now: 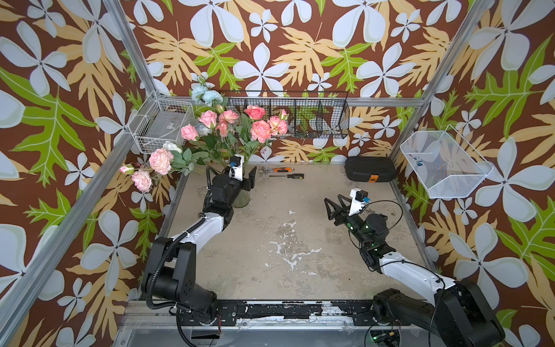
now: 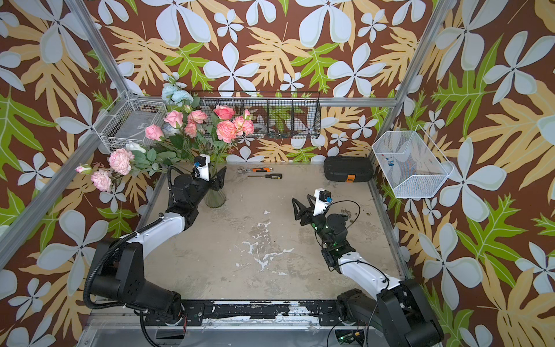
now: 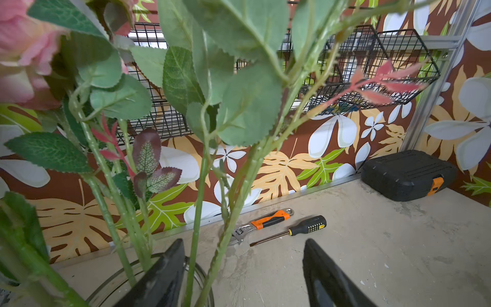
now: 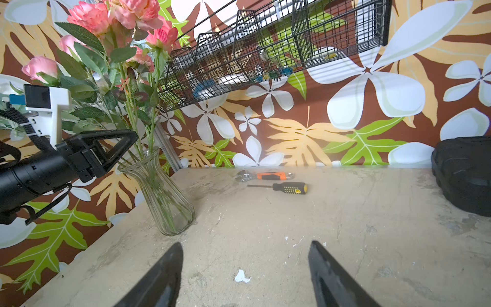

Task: Pick out pink flowers from the vase
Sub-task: Pick up the flower from the vase.

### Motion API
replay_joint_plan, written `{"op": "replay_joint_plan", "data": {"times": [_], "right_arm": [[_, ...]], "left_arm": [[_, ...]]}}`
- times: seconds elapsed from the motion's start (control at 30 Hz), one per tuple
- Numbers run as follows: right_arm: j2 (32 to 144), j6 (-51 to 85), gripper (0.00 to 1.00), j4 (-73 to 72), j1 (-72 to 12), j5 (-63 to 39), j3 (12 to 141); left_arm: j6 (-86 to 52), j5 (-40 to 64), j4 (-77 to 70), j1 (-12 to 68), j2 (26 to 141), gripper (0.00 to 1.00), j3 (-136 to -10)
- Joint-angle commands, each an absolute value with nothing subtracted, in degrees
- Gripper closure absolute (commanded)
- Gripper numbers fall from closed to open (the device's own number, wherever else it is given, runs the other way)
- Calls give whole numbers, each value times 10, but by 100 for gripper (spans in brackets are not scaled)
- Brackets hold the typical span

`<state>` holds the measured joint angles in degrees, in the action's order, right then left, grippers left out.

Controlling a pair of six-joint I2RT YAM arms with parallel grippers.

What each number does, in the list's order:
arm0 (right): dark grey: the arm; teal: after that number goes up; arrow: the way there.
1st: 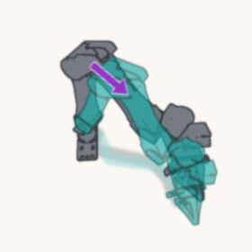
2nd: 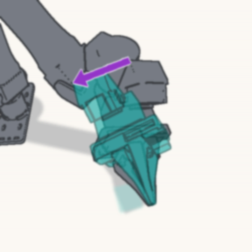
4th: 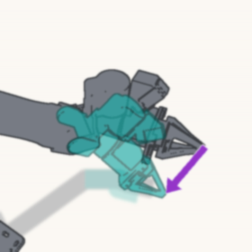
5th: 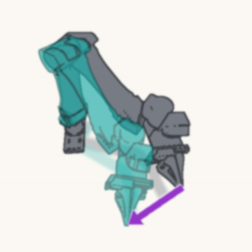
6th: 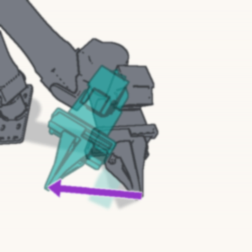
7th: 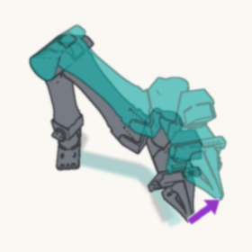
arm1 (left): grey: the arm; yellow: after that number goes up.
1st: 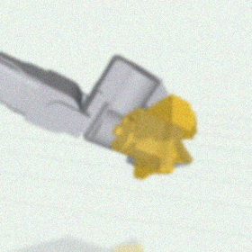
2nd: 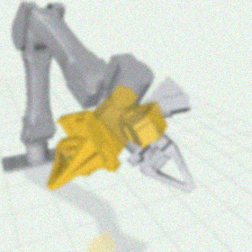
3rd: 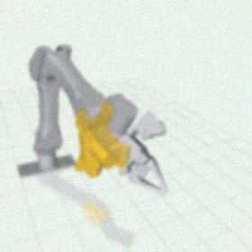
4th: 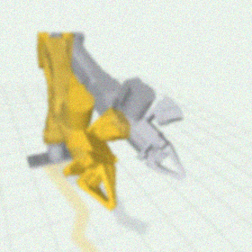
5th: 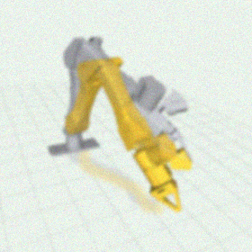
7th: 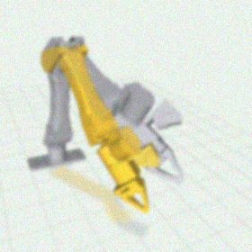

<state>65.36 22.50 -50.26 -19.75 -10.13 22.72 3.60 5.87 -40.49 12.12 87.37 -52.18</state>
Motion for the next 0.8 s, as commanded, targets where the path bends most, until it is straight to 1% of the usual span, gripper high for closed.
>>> {"op": "replay_joint_plan", "data": {"times": [0.0,0.03,0.07,0.1,0.17,0.3,0.37,0.43,0.47,0.5,0.63,0.73,0.77], "right_arm": [[650,229,26,-522,-198,-103,225],[650,229,26,-522,-198,-101,225],[650,228,26,-521,-199,-101,225],[649,227,26,-520,-198,-101,225],[649,227,26,-519,-198,-100,225],[653,229,26,-520,-198,-103,226],[654,229,26,-519,-199,-102,227],[654,230,26,-521,-198,-103,225],[653,230,26,-521,-198,-103,226],[654,230,26,-519,-198,-103,226],[655,231,26,-519,-198,-101,226],[656,230,26,-518,-198,-101,226],[657,231,26,-518,-198,-100,227]], "left_arm": [[59,44,-396,122,879,39,-531],[60,42,-395,122,879,44,-532],[61,41,-393,122,878,51,-533],[59,41,-394,121,876,57,-533],[59,41,-394,122,873,62,-532],[66,30,-395,122,870,66,-533],[72,25,-397,122,871,73,-532],[77,22,-395,122,872,74,-535],[78,21,-395,122,873,79,-537],[79,21,-395,122,874,82,-537],[90,23,-394,122,883,81,-549],[89,19,-388,122,893,71,-559],[89,15,-384,121,897,72,-565]]}}
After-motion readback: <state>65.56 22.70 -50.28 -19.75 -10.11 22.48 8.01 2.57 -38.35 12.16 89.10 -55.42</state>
